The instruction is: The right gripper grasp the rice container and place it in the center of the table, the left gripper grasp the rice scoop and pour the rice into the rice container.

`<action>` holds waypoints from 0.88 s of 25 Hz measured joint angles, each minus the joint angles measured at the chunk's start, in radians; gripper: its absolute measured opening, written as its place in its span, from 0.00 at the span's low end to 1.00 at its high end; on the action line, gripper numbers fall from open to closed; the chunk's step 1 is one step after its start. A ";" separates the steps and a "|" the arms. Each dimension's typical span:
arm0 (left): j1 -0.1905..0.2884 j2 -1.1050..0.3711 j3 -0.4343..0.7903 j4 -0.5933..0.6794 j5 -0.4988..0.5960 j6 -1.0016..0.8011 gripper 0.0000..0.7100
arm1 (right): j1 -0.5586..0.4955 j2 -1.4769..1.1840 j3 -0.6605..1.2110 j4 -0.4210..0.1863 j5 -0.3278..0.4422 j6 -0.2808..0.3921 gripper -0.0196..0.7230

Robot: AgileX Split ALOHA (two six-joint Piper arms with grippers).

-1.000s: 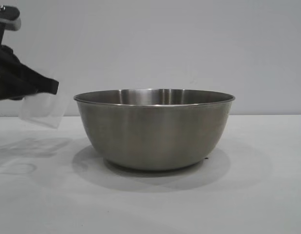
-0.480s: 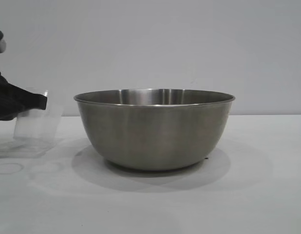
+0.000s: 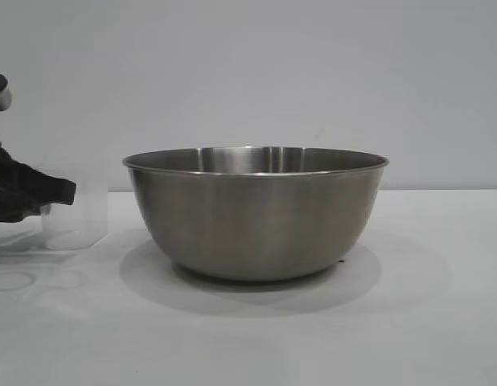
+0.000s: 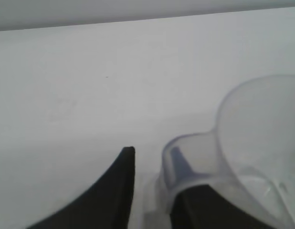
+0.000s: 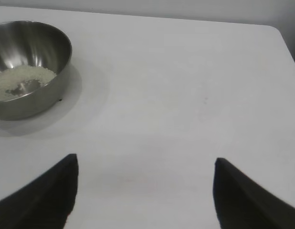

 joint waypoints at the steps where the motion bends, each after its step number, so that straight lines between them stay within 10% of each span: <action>1: 0.000 -0.013 0.020 0.002 0.000 0.000 0.54 | 0.000 0.000 0.000 0.000 0.000 0.000 0.74; 16: 0.000 -0.402 0.290 0.224 0.002 -0.136 0.51 | 0.000 0.000 0.000 0.000 0.000 0.000 0.74; 22: 0.000 -0.548 0.295 0.279 0.169 -0.154 0.51 | 0.000 0.000 0.000 0.002 0.000 0.000 0.74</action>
